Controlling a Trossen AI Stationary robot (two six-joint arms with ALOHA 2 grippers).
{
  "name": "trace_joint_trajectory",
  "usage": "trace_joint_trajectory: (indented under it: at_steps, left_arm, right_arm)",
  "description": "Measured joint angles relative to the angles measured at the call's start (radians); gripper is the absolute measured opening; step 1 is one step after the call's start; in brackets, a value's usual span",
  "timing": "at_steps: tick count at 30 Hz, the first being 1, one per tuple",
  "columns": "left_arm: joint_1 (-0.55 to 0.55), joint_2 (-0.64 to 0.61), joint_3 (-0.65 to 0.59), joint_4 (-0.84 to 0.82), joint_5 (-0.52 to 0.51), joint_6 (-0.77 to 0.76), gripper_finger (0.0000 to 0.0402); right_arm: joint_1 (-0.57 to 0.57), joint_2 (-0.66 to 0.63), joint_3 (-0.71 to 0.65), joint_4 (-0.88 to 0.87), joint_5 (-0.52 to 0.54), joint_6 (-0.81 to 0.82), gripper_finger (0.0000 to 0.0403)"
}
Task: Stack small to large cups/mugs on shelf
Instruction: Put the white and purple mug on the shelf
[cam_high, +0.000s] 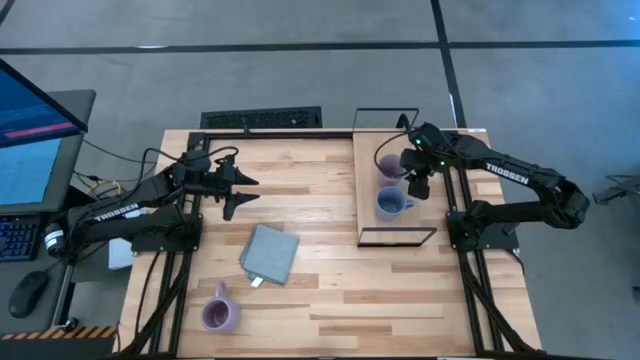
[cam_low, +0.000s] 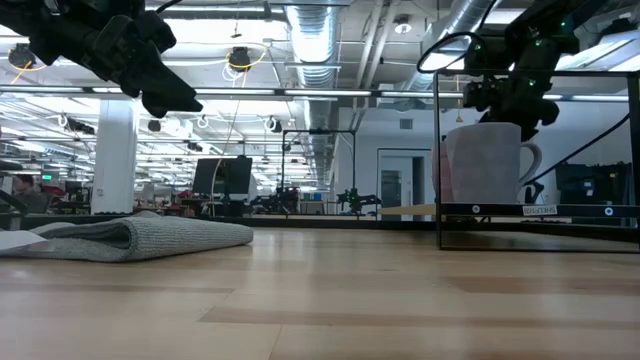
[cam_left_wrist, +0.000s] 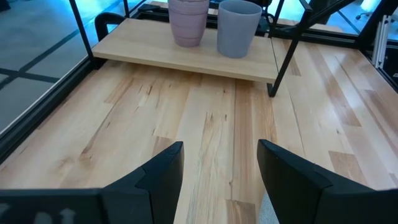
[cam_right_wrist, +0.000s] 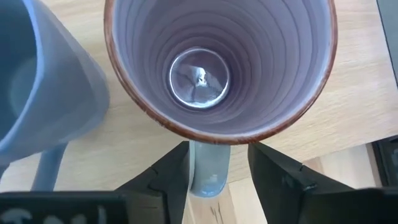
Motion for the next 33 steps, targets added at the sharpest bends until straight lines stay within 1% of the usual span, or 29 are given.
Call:
trace_joint_trajectory:
  at_steps: [3, 7, 9, 17, 28, 33]
  left_arm:
    - [0.000, 0.000, 0.000, 0.000, 0.000, 0.000, 0.0197]
    - [0.000, 0.000, 0.000, 0.000, 0.000, 0.000, 0.0197]
    - [0.000, 0.000, 0.000, 0.000, 0.000, 0.000, 0.0197]
    - [0.000, 0.000, 0.000, 0.000, 0.000, 0.000, 0.0197]
    - [0.000, 0.000, 0.000, -0.002, 0.000, 0.000, 0.0197]
    - [0.000, 0.000, 0.000, -0.018, 0.000, 0.000, 0.0197]
  right_arm:
    - [0.000, 0.000, 0.000, 0.000, 0.028, -0.001, 0.0180]
    - [0.000, 0.000, 0.000, -0.008, 0.115, -0.002, 0.0181]
    - [0.000, 0.000, 0.000, -0.008, 0.136, -0.003, 0.0183]
    - [0.000, 0.000, 0.000, 0.004, 0.138, -0.019, 0.0182]
    - [0.000, 0.000, 0.000, 0.068, 0.137, -0.028, 0.0183]
    - [0.006, 0.000, 0.000, 0.068, 0.123, -0.027, 0.0180]
